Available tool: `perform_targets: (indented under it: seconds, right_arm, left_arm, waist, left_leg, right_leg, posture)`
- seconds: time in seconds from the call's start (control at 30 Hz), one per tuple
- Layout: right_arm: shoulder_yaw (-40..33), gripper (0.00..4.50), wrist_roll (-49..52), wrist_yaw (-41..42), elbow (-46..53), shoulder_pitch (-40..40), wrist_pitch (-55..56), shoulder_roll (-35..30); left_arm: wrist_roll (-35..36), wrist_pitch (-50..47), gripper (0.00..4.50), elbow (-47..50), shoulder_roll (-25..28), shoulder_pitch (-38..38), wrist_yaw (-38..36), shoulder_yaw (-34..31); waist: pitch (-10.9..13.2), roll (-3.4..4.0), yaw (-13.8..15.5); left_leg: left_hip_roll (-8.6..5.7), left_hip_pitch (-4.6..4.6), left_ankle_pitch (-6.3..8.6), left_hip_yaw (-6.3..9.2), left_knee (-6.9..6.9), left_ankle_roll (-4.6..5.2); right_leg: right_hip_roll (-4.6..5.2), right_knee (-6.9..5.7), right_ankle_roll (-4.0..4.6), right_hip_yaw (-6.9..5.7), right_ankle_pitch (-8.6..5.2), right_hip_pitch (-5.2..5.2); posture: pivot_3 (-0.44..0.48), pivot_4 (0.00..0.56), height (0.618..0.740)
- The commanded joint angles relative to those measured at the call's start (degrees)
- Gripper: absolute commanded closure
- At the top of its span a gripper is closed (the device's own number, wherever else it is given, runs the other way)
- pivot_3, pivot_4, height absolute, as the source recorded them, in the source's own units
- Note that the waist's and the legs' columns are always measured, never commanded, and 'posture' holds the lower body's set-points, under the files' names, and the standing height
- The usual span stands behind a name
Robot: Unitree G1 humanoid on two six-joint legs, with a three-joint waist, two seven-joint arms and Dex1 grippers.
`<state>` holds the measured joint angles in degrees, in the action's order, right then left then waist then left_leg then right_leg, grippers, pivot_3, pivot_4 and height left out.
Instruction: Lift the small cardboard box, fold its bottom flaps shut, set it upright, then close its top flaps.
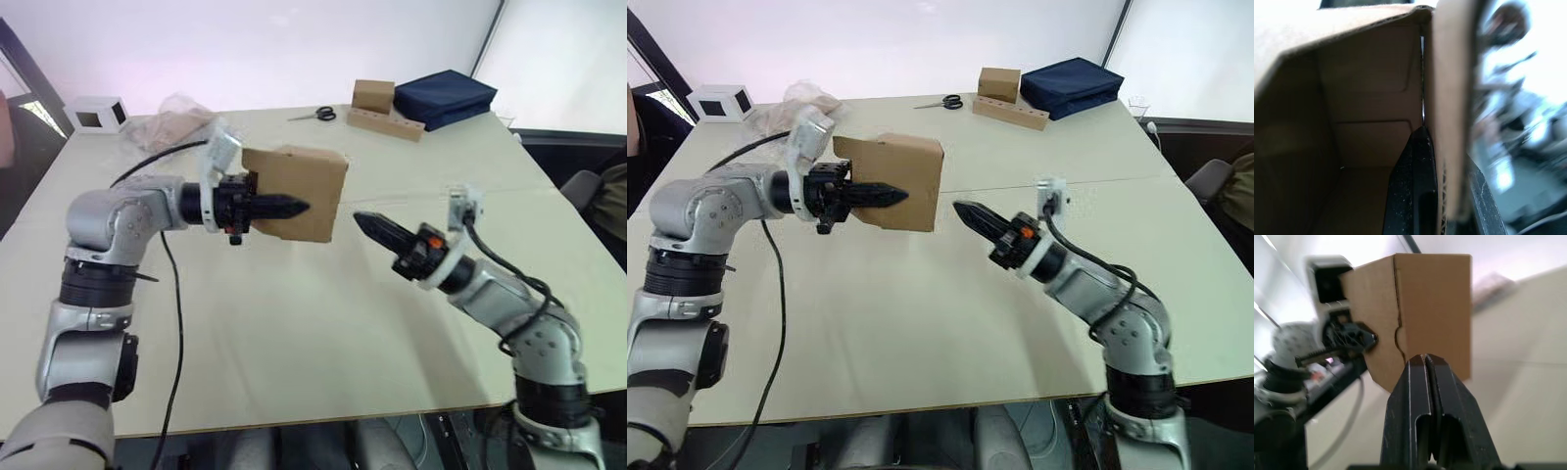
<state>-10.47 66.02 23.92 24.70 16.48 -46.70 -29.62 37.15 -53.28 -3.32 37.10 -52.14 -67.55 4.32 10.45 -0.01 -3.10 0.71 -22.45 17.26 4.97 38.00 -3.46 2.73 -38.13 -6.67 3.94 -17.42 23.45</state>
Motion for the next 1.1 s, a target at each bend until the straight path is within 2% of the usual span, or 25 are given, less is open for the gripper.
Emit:
perform_targets:
  seconds: [0.03, 0.17, 0.23, 0.37, 0.47, 0.67, 0.87, 1.1]
  right_arm:
    - [-2.49, 4.49, 0.78, 2.2, 6.23, -2.81, -3.26, -7.19]
    - [-2.48, 4.49, -1.32, 8.06, 9.91, -7.32, -6.42, -17.81]
    - [-0.45, 4.49, -5.9, 11.37, 11.69, -9.58, -5.7, -22.72]
    - [4.84, 4.49, -15.68, 14.88, 14.02, -10.97, -2.07, -27.98]
    - [6.23, 4.49, -17.49, 14.89, 15.22, -9.7, -1.53, -27.63]
    - [8.18, 4.49, -19.78, 12.95, 17.42, -8.75, -2.2, -25.33]
    - [9.87, 4.49, -23.13, 11.67, 18.88, -11.22, -1.58, -23.77]
    - [10.73, 4.49, -26.0, 12.05, 17.93, -11.21, -0.72, -22.21]
  left_arm:
    - [-5.35, 0.41, 4.5, 5.69, 4.87, -3.65, -1.62, 6.34]
    - [-10.64, -4.8, 4.5, 8.5, 11.12, -10.97, -6.6, 17.45]
    - [-14.04, -5.54, 4.5, 9.43, 12.66, -14.29, -7.89, 22.55]
    - [-17.81, -6.27, 4.5, 13.0, 13.92, -17.65, -11.15, 29.85]
    - [-21.29, -7.34, 4.5, 16.65, 14.51, -18.94, -13.19, 36.63]
    - [-27.17, -7.32, 4.5, 16.86, 12.98, -19.8, -12.9, 43.57]
    - [-30.7, -8.69, 4.5, 16.47, 9.79, -20.8, -12.03, 46.2]
    - [-28.59, -14.33, 4.5, 20.7, 9.45, -21.54, -12.9, 45.55]
  waist:
    - [0.0, 0.0, 0.26]
    - [0.04, -0.02, 0.61]
    - [0.05, -0.03, 0.81]
    - [0.06, -0.04, 0.73]
    - [0.09, -0.07, 0.63]
    - [0.13, -0.15, 0.77]
    - [0.19, -0.25, 1.3]
    - [0.19, -0.25, 1.12]
  left_leg:
    - [0.0, 0.0, 0.01, 0.01, 0.0, 0.02]
    - [0.01, 0.0, 0.04, 0.0, -0.01, 0.07]
    - [0.0, 0.0, 0.06, 0.0, 0.0, 0.1]
    - [-0.01, 0.04, 0.07, 0.0, 0.04, 0.12]
    - [0.0, 0.03, 0.08, 0.0, 0.03, 0.14]
    - [0.01, 0.02, 0.08, 0.01, 0.05, 0.14]
    - [0.0, 0.0, 0.08, 0.02, 0.11, 0.14]
    - [0.01, 0.01, 0.08, 0.02, 0.11, 0.14]
  right_leg:
    - [-0.02, 0.0, 0.0, 0.0, 0.0, 0.0]
    - [-0.06, 0.01, 0.0, 0.01, 0.0, 0.0]
    - [-0.06, 0.04, -0.01, 0.0, -0.01, -0.04]
    - [-0.07, 0.05, -0.02, 0.0, -0.02, -0.1]
    - [-0.09, 0.06, -0.02, 0.01, -0.02, -0.09]
    - [-0.08, 0.04, -0.02, 0.01, -0.02, -0.08]
    - [-0.06, 0.04, -0.02, 0.0, -0.02, -0.1]
    - [-0.08, 0.02, -0.02, 0.0, -0.02, -0.1]
  posture:
    - [0.0, 0.15, 0.74]
    - [0.0, 0.15, 0.74]
    - [0.0, 0.15, 0.74]
    - [0.0, 0.15, 0.74]
    - [0.0, 0.15, 0.74]
    - [0.0, 0.15, 0.74]
    - [0.0, 0.15, 0.74]
    - [0.0, 0.15, 0.74]
